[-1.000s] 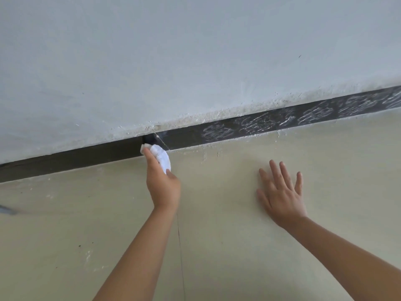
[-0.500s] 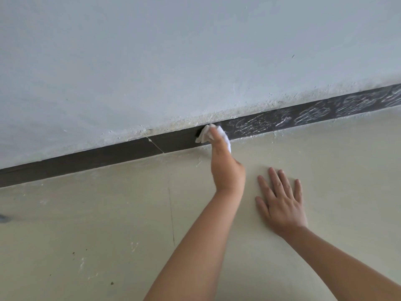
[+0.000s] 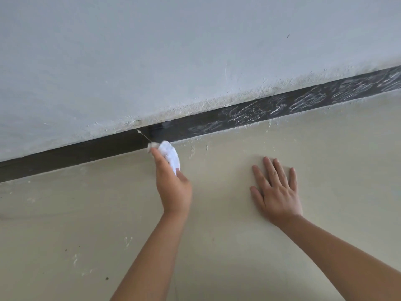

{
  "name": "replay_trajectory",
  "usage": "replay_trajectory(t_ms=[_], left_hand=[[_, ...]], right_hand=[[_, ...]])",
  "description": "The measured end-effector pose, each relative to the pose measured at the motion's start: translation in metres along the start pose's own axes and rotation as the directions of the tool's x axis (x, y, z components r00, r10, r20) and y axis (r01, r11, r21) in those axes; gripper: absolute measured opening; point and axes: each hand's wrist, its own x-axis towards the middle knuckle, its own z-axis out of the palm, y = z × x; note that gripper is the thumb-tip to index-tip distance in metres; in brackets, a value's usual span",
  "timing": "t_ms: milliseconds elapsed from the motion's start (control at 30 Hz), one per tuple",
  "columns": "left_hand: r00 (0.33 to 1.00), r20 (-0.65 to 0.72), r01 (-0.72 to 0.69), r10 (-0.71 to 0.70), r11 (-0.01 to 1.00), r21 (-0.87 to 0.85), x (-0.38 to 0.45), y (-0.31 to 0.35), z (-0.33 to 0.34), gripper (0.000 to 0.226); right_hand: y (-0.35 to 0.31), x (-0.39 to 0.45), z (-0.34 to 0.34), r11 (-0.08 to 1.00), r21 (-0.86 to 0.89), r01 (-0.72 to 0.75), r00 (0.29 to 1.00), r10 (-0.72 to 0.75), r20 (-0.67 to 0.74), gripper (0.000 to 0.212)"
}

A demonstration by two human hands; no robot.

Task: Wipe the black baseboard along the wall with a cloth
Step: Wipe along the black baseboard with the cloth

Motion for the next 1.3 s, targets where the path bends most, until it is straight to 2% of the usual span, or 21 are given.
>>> replay_trajectory(t_ms=[233, 300, 467, 533, 700, 867, 1000, 1200, 1300], left_hand=[[0.996, 0.035, -0.077, 0.082, 0.989, -0.127, 0.010, 0.055, 0.041, 0.072], [0.984, 0.103, -0.125, 0.143, 0.978, -0.166, 0.005, 0.064, 0.051, 0.073], [0.885, 0.353, -0.272, 0.305, 0.952, -0.141, 0.005, 0.062, 0.055, 0.075], [0.838, 0.401, -0.344, 0.370, 0.929, -0.138, 0.000, 0.055, 0.049, 0.075], [0.951, 0.229, -0.217, 0.206, 0.976, 0.024, -0.004, 0.012, 0.016, 0.072], [0.991, 0.108, -0.089, 0.080, 0.993, 0.082, 0.014, -0.006, -0.004, 0.071], [0.982, 0.185, -0.038, 0.022, 0.996, 0.082, 0.017, 0.008, 0.013, 0.073], [0.967, 0.250, -0.041, 0.052, 0.998, -0.046, 0.017, 0.054, 0.059, 0.071], [0.931, 0.345, -0.108, 0.116, 0.993, -0.043, 0.011, 0.062, 0.071, 0.071]], right_hand=[[-0.001, 0.000, 0.000, 1.000, 0.017, -0.018, 1.000, 0.018, 0.003, 0.071], [0.000, 0.001, 0.000, 1.000, 0.018, -0.015, 1.000, 0.015, 0.002, 0.071], [0.000, 0.001, 0.000, 1.000, 0.021, -0.012, 1.000, 0.012, 0.005, 0.071], [-0.001, 0.001, -0.001, 1.000, 0.017, -0.016, 1.000, 0.016, 0.001, 0.070], [-0.001, 0.001, -0.001, 1.000, 0.014, -0.017, 1.000, 0.017, 0.006, 0.073], [0.000, 0.001, 0.000, 1.000, -0.007, -0.009, 1.000, 0.009, 0.011, 0.076], [0.000, 0.000, -0.001, 1.000, -0.021, -0.011, 1.000, 0.011, 0.018, 0.078], [0.000, 0.001, -0.001, 1.000, -0.020, -0.015, 1.000, 0.016, 0.027, 0.078], [0.001, 0.001, -0.001, 1.000, -0.023, -0.017, 0.999, 0.017, 0.028, 0.077]])
